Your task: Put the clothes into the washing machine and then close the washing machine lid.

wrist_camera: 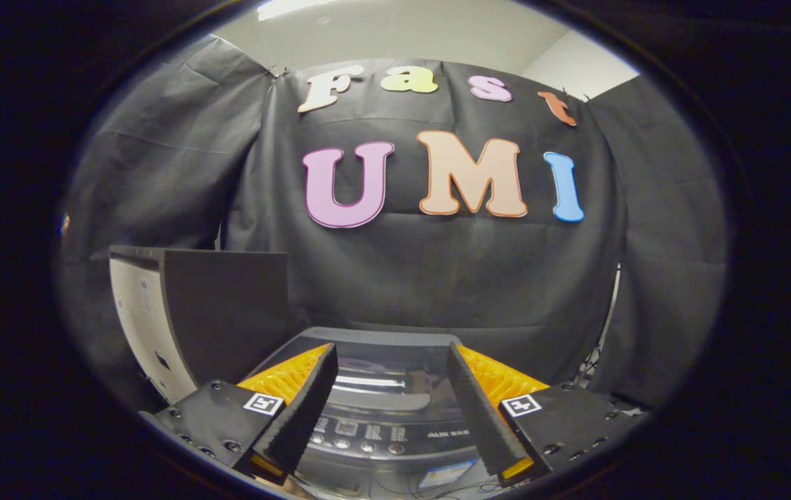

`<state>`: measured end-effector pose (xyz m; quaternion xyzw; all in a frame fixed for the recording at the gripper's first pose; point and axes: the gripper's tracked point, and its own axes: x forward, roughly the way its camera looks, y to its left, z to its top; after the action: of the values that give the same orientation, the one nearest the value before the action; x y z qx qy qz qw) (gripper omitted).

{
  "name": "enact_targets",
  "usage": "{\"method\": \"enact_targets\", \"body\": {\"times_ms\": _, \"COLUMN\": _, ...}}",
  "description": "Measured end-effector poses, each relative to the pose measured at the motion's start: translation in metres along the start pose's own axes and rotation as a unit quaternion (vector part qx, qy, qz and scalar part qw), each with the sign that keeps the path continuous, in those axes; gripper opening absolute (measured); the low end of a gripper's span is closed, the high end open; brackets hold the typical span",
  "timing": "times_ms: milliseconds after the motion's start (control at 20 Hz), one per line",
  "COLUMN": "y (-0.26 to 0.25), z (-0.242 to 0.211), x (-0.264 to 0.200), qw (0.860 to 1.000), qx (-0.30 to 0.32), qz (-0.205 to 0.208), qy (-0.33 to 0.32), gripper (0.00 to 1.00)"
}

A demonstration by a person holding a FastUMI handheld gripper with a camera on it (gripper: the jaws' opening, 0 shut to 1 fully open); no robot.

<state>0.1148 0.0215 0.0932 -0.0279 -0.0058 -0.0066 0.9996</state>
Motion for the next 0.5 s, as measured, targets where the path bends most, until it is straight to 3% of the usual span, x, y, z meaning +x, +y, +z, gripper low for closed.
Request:
{"method": "enact_targets", "body": {"times_ms": 250, "y": -0.018, "z": -0.051, "x": -0.041, "qw": 0.999, "qx": 0.027, "qz": -0.003, "qy": 0.028, "gripper": 0.98}}
{"method": "enact_targets", "body": {"times_ms": 500, "y": -0.017, "z": -0.068, "x": -0.078, "qw": 0.999, "qx": 0.030, "qz": 0.015, "qy": 0.010, "gripper": 0.97}}
